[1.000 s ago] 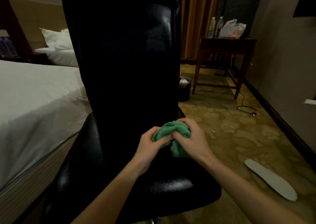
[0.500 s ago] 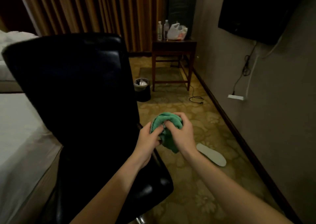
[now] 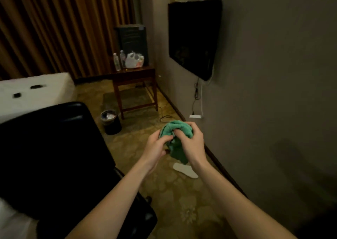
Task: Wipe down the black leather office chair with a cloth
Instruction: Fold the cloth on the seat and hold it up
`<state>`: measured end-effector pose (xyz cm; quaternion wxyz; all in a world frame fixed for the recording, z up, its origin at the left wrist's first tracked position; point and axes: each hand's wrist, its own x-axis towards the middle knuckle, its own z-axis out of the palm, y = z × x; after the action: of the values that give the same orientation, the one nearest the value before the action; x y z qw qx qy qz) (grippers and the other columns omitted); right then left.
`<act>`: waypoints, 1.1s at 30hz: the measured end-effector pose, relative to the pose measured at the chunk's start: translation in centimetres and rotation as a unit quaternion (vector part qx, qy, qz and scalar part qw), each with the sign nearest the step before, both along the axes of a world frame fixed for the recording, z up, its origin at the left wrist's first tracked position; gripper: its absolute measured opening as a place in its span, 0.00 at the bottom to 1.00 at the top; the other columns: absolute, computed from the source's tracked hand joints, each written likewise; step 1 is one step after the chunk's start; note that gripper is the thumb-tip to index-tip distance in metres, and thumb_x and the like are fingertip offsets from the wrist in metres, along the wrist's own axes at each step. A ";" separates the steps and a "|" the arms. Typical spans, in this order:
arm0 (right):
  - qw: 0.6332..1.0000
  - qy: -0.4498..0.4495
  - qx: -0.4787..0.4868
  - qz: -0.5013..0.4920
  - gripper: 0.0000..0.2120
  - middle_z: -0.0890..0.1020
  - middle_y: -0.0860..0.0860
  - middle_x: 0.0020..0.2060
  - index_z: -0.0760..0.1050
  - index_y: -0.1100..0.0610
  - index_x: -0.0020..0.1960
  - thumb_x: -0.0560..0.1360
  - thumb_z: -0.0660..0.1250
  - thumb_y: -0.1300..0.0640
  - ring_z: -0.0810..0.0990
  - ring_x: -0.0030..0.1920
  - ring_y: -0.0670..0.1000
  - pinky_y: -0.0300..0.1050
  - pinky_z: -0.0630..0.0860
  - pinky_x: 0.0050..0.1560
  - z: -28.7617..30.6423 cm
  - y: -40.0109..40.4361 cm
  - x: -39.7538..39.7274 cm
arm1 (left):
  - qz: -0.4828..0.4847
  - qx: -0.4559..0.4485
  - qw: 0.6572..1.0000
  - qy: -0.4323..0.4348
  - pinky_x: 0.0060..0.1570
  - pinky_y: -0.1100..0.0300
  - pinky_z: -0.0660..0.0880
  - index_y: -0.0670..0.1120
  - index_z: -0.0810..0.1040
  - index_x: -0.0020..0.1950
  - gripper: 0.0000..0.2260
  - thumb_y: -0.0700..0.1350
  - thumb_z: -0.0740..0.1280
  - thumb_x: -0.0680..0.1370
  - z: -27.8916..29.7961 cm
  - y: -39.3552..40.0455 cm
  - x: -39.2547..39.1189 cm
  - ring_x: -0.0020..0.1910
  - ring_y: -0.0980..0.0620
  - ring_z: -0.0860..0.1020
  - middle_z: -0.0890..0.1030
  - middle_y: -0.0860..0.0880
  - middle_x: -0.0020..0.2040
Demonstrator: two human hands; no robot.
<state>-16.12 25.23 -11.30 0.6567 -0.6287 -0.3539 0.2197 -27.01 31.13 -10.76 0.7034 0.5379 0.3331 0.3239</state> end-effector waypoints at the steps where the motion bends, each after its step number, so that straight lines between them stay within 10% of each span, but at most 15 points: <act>1: 1.000 0.001 0.004 -0.016 0.06 0.82 0.44 0.45 0.77 0.48 0.50 0.74 0.71 0.56 0.80 0.46 0.40 0.45 0.79 0.53 1.2 -1.0 0.2 | -0.012 0.001 1.000 -0.001 0.55 0.49 0.79 0.49 0.80 0.59 0.12 0.38 0.62 0.82 1.2 -0.5 0.6 0.57 0.49 0.81 0.84 0.46 0.56; 9: 0.982 0.003 0.021 -0.186 0.06 0.82 0.45 0.45 0.77 0.51 0.51 0.75 0.71 0.56 0.80 0.48 0.43 0.40 0.77 0.48 7.4 -12.1 2.1 | -0.192 -0.069 0.978 -0.052 0.59 0.49 0.73 0.43 0.78 0.61 0.18 0.45 0.50 0.84 6.7 -8.6 5.4 0.57 0.46 0.78 0.82 0.41 0.57; 17: 0.936 -0.020 0.008 -0.350 0.06 0.82 0.44 0.43 0.76 0.49 0.48 0.73 0.71 0.56 0.81 0.47 0.44 0.47 0.79 0.52 9.7 -24.3 6.4 | -0.339 0.032 0.940 -0.013 0.43 0.59 0.80 0.42 0.79 0.60 0.14 0.34 0.55 0.82 10.1 -19.2 12.3 0.48 0.50 0.80 0.82 0.42 0.51; 27: 0.908 -0.068 -0.015 -0.412 0.18 0.80 0.49 0.48 0.74 0.58 0.56 0.67 0.62 0.55 0.78 0.48 0.43 0.37 0.75 0.49 12.3 -34.4 13.5 | -0.400 0.111 0.909 -0.026 0.46 0.52 0.80 0.39 0.78 0.59 0.12 0.31 0.61 0.78 11.2 -27.4 23.3 0.47 0.49 0.80 0.81 0.43 0.49; 33: 0.875 -0.079 -0.066 -0.473 0.08 0.78 0.47 0.44 0.72 0.57 0.53 0.75 0.65 0.64 0.77 0.45 0.44 0.41 0.72 0.46 11.8 -39.5 17.6 | -0.443 0.114 0.888 -0.041 0.48 0.52 0.82 0.44 0.77 0.57 0.09 0.33 0.65 0.79 11.1 -31.9 28.2 0.51 0.48 0.81 0.80 0.46 0.53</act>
<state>1.49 -14.25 0.46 0.6092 -0.7782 -0.0497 -0.1442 1.16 -0.73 0.35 0.7207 0.6922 -0.0085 0.0363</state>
